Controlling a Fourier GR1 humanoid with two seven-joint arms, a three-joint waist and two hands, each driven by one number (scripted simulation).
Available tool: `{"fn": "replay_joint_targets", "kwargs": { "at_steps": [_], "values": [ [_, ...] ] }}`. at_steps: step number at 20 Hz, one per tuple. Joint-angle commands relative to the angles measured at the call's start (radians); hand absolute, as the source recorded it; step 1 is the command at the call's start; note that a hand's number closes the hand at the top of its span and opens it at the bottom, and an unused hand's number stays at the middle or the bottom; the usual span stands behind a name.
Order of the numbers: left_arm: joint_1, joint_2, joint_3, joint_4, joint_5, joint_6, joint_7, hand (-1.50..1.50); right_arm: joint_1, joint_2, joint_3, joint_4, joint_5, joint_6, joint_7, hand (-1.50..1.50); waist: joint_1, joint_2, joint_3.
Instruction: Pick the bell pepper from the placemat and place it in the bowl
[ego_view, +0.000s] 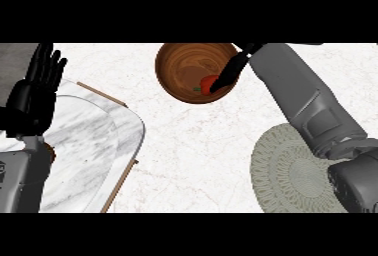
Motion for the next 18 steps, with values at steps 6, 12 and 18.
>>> {"fn": "replay_joint_targets", "kwargs": {
  "at_steps": [6,12,18],
  "values": [
    [-0.031,-0.013,-0.021,-0.012,0.001,-0.006,0.008,0.0,0.011,-0.164,-0.115,0.019,-0.112,0.076,0.08,-1.5,0.035,0.026,0.002],
    [-0.03,-0.022,-0.028,-0.015,0.0,-0.006,-0.001,0.0,0.04,-0.268,-0.153,0.008,-0.15,0.154,0.063,-1.5,0.055,0.043,0.005],
    [-0.054,-0.024,-0.028,-0.013,0.007,-0.01,-0.001,0.0,0.045,-0.328,-0.167,0.0,-0.165,0.214,0.086,-1.5,0.076,0.059,0.007]
  ]
}}
